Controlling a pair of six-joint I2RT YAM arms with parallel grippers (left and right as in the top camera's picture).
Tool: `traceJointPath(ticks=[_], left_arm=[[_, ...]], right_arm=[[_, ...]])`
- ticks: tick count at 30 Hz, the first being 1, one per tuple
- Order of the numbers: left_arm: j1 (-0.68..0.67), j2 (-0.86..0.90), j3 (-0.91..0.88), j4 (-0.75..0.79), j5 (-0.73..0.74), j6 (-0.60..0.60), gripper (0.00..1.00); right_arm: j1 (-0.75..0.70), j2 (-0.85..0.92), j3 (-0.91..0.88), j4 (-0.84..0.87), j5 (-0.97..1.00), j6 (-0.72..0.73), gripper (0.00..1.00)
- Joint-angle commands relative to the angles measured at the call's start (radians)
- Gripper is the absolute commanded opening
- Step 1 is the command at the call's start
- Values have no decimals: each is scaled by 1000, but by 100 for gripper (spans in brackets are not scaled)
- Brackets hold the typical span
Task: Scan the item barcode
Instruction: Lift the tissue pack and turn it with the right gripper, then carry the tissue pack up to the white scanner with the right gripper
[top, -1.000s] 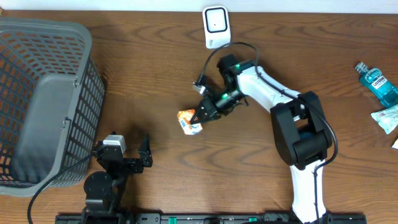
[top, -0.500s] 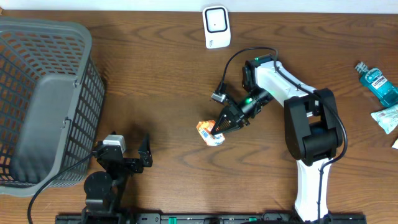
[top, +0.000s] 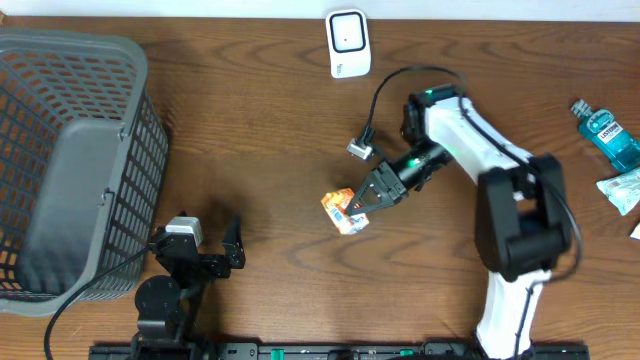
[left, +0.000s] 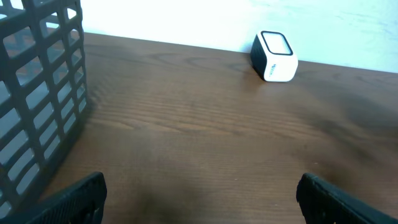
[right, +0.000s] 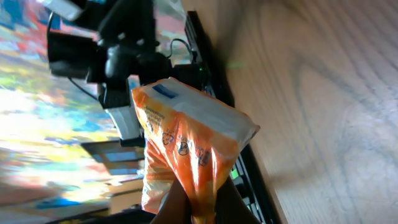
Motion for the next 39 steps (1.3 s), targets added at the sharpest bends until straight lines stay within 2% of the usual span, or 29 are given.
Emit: traceJointPath(ticks=[1, 6, 11, 23, 30, 39], left_arm=[[2, -2, -14, -31, 13, 17, 98], [2, -2, -14, -31, 13, 17, 98], [2, -2, -14, -31, 13, 17, 98], [2, -2, -14, -31, 13, 17, 98], [2, -2, -14, -31, 13, 17, 98], [2, -2, -14, -31, 13, 17, 98]], right_arm=[[-5, -165, -14, -1, 9, -33, 1], [-8, -351, -16, -1, 24, -125, 1], [-18, -461, -16, 0, 24, -133, 1], [-16, -472, -48, 0, 29, -108, 2], [-16, -484, -61, -1, 77, 7, 2], [-17, -679, -61, 13, 80, 25, 2]])
